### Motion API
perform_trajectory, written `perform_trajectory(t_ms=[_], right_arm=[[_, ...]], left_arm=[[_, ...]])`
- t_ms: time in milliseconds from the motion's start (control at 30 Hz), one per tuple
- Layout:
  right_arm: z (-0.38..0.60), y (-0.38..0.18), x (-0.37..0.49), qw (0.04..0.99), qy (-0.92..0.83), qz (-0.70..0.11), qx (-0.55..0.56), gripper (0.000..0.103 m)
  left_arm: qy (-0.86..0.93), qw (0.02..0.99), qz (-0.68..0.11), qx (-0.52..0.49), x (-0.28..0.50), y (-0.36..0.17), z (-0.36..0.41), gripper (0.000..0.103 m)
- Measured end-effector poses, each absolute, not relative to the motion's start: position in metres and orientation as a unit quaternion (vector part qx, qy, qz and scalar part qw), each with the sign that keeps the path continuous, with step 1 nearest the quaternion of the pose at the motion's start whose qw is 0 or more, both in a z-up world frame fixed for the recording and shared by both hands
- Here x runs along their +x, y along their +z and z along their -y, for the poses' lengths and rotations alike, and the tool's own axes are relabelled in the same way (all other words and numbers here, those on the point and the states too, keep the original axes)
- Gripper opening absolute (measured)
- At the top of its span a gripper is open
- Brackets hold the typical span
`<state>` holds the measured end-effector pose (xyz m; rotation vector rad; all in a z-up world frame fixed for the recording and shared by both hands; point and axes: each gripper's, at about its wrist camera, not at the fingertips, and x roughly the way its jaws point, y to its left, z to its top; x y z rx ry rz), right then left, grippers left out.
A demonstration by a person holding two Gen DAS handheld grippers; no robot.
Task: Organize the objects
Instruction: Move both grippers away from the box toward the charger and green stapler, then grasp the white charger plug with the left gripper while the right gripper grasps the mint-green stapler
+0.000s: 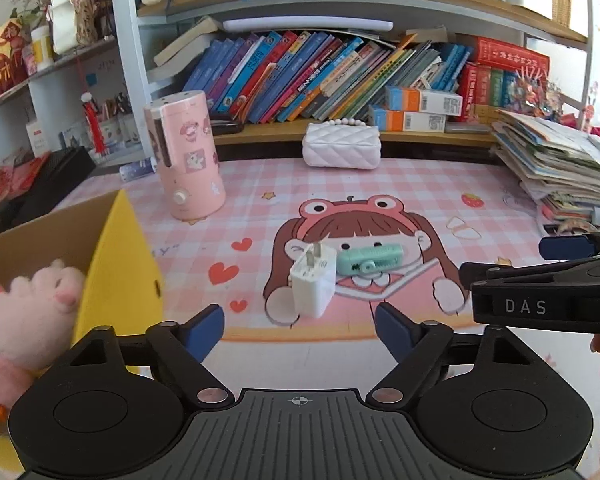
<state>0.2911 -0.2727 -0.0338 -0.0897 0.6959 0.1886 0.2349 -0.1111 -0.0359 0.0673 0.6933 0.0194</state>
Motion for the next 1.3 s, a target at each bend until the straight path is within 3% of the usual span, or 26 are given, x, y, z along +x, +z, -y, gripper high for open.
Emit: perform_trajectory(t_ms=[500,900,1300], right_arm=[[0.279,-0.042,0.347,0.933,0.086,-0.348,-0.028,0.083],[0.283,-0.044,0.354,0.933,0.085,-0.350,-0.017,0.083],[0.276,-0.046,0.358,0.931,0.093,-0.352,-0.011,0.084]], left_arm=[[0.016,0.936,-0.352,0.015,0.301,-0.066,0.117,0.080],[0.023,0.938,-0.347,0.012,0.309,-0.071,0.115,0.079],[0.013,0.935,-0.355,0.012,0.321,-0.085,0.117,0.063]])
